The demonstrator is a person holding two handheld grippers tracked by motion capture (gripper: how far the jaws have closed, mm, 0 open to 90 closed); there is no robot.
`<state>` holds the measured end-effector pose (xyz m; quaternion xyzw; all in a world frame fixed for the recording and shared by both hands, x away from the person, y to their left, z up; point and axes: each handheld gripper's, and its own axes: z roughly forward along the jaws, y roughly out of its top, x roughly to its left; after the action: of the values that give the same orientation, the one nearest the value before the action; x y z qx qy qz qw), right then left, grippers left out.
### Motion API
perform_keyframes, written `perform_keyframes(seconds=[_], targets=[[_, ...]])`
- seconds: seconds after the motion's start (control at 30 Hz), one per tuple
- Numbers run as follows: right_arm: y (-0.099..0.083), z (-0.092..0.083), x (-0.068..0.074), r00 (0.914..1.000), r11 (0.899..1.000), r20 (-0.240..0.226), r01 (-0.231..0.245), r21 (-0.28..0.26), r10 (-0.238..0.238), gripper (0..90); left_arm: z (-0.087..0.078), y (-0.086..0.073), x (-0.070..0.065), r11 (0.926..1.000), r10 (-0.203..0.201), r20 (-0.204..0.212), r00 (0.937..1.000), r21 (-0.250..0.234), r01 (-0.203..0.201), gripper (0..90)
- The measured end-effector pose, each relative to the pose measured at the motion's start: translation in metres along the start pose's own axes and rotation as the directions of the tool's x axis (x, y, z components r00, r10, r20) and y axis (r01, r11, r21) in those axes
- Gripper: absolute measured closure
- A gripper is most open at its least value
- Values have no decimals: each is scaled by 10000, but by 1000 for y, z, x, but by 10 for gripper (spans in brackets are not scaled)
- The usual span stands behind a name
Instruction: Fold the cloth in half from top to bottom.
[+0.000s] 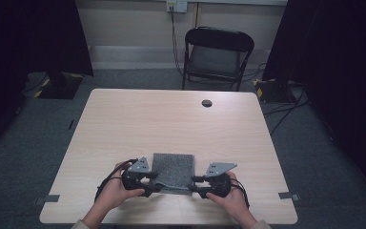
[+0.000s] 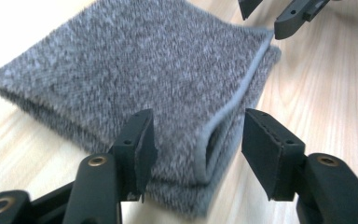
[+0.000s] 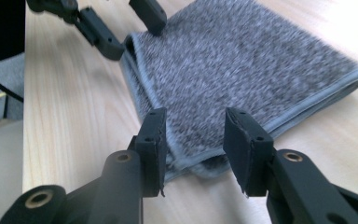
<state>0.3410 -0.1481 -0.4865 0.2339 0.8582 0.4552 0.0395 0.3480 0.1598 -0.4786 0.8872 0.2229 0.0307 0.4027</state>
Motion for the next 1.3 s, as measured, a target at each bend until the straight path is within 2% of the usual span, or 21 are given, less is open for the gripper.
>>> perform_keyframes(seconds=[0.07, 0.1, 0.23, 0.37, 0.43, 0.53, 0.67, 0.83, 0.9, 0.97, 1.07, 1.13, 1.23, 1.3], targets=[[-2, 5, 3, 9995, 9987, 82, 317, 400, -321, 628, -2, -4, -1, 9999, 22, -25, 10000, 111, -21, 462], [-4, 7, 3, 9993, 9981, 149, 333, 519, -341, 645, -2, -5, -1, 9999, 38, -36, 10000, 135, -37, 474], [-3, 10, 0, 9979, 9979, 535, 330, 566, -360, 747, 2, -8, 2, 9996, 68, -154, 9999, 266, -64, 512], [2, 13, -10, 9964, 9975, 737, 365, 611, -409, 844, 8, -4, 12, 10000, -24, -371, 9993, 10, 24, 564], [5, 14, -18, 9968, 9978, 729, 280, 595, -324, 863, 7, -2, 14, 9999, -82, -436, 9990, -147, 75, 584], [15, 7, -21, 9971, 9994, 714, 256, 231, -272, 863, -4, 3, 14, 9987, -109, -294, 9995, -498, 95, 644], [28, -5, -8, 9972, 9978, 435, 621, -209, -612, 853, -16, 6, 12, 9980, -100, -244, 9997, -624, 84, 670], [12, 2, 6, 9982, 9978, -86, 597, 298, -595, 856, -12, -5, 11, 9992, -370, -10, 9993, -172, 370, 749], [3, 9, 9, 9983, 9972, -279, 523, 530, -509, 856, -9, -6, 10, 9994, -354, -82, 9993, -1, 354, 757], [-3, 14, 11, 9988, 9969, -240, 448, 639, -434, 854, -8, -6, 10, 9994, -340, -105, 9994, 55, 341, 759], [1, 13, 12, 9985, 9958, -176, 540, 744, -528, 831, -6, -5, 8, 9995, -240, -191, 9995, 219, 244, 762], [4, 12, 14, 9990, 9979, -199, 417, 489, -407, 814, -6, -4, 8, 9994, -230, -213, 9995, 259, 235, 771], [8, 12, 20, 9990, 9989, -340, 306, 368, -294, 712, -5, -4, 8, 9990, -317, -232, 9992, 320, 324, 789], [6, 16, 23, 9988, 9983, -336, 367, 461, -352, 702, -4, -5, 9, 9989, -370, -253, 9990, 286, 377, 802]])
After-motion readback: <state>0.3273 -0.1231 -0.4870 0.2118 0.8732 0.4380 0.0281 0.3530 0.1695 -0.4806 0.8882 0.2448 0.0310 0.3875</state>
